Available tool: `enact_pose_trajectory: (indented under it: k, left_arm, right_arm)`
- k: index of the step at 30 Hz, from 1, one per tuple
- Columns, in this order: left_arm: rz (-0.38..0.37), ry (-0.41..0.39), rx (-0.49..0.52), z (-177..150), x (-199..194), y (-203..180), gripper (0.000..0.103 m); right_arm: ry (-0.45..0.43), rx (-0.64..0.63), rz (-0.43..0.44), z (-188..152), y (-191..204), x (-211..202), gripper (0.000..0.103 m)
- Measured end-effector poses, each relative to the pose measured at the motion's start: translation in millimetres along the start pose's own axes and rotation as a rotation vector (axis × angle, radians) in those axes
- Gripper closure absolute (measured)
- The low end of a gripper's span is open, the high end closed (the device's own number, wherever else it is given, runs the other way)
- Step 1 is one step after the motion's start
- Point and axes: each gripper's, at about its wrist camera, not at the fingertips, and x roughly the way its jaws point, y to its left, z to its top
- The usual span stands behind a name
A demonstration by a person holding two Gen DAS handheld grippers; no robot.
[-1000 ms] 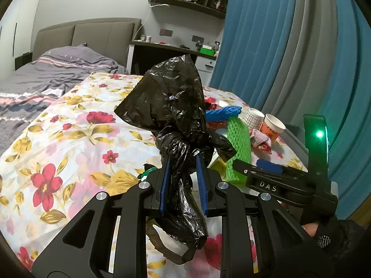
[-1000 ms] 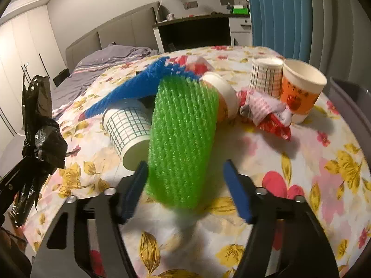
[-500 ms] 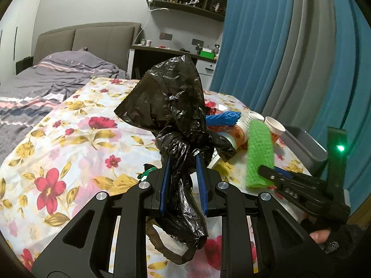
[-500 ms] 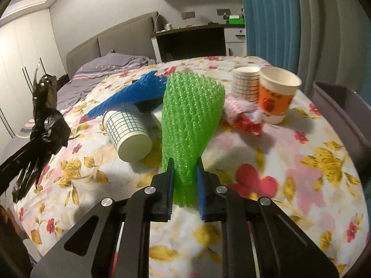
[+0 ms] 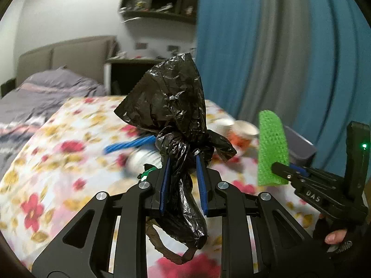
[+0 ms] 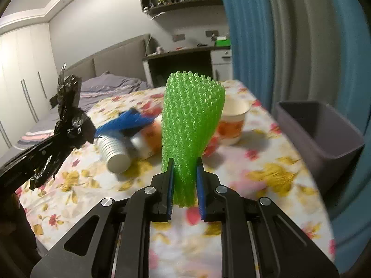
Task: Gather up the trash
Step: 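Carry the black bag and green sleeve over the bin and release both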
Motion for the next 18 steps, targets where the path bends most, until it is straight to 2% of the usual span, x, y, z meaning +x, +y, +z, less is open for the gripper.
enact_pose_trajectory:
  k: [5, 9, 15, 18]
  left_arm:
    - [-0.111, -0.017, 0.065, 22, 21, -53, 0.082]
    - [-0.220, 0.014, 0.089, 37, 52, -102, 0.082]
    - [-0.341, 0.025, 0.144, 55, 100, -181, 0.082]
    - [-0.385, 0.036, 0.157, 60, 127, -213, 0.082]
  right_arm:
    - [-0.068, 0.011, -0.090, 13, -39, -21, 0.085]
    - [-0.115, 0.051, -0.188, 25, -87, -30, 0.085]
    - [-0.125, 0.113, -0.311, 36, -155, -26, 0.085]
    - [-0.123, 0.150, -0.343, 38, -181, -19, 0.085]
